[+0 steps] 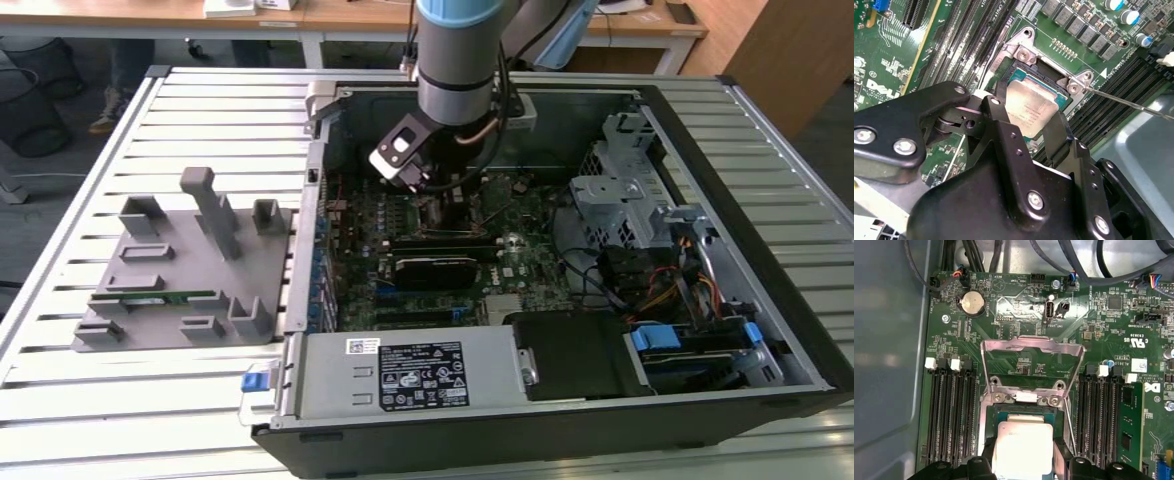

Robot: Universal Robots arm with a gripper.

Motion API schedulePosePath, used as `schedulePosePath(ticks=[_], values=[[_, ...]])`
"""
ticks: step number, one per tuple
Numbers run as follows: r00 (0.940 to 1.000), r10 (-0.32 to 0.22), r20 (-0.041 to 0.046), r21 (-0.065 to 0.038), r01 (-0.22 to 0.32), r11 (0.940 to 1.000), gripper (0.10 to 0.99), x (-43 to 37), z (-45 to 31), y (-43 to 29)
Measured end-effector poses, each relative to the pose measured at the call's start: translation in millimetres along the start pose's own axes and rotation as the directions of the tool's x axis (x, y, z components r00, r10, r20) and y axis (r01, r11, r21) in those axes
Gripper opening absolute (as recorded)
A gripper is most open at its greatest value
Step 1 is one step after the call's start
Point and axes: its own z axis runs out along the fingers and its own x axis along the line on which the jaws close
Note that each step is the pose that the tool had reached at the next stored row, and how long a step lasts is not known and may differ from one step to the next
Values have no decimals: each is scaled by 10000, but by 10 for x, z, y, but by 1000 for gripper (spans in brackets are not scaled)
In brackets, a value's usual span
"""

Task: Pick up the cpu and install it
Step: 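Place the cpu into insertion slot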

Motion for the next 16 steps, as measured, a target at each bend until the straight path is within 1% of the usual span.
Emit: schedulePosePath(ticks=[6, 11, 16], values=[[10000, 1, -28, -1, -1, 10000, 533, -1, 26, 6], [10000, 1, -27, 0, -1, 10000, 533, -3, 48, 5], [10000, 1, -28, -1, -1, 10000, 533, -2, 50, 5]])
